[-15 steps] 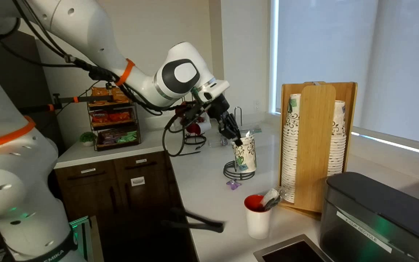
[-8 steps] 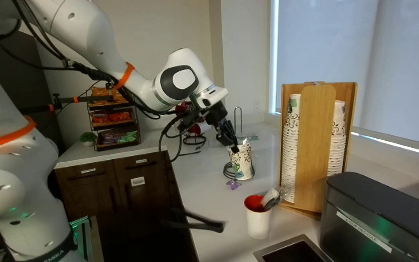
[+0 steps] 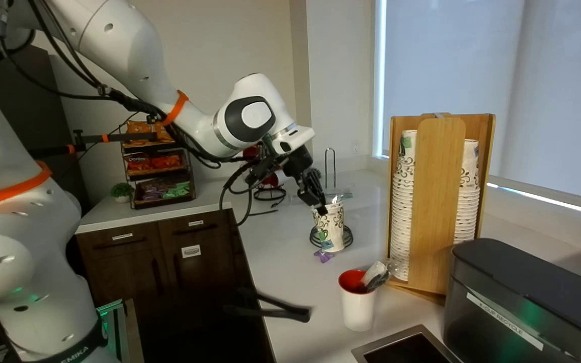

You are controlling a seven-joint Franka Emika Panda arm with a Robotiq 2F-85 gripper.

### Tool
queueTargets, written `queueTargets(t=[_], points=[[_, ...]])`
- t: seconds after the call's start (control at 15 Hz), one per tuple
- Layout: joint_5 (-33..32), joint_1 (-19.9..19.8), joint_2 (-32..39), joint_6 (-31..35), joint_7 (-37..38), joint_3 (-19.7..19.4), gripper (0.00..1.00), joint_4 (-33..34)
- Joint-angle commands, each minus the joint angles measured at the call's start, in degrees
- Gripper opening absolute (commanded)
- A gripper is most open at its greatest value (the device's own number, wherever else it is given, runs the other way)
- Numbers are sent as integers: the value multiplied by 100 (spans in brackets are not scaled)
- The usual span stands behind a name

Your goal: Pick up the paper cups on the left and move them to the right

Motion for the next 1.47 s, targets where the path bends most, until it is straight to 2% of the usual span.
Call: queueTargets(t=[0.0,0.2,0.27,0.4,0.8,0.93,1.4], points=[[36,-30,31,-9,-36,51,10,5],[32,-20,71,-10,-33,54,10,5],[32,-20,71,-10,-33,54,2,7],[117,19,268,203,-92,29,2,31],[1031,230,1072,1048,-597,-126,2,207],[420,25,1320,1130,-139,-17,2,357],[746,60,2340,1104,-419,-11,2,976]])
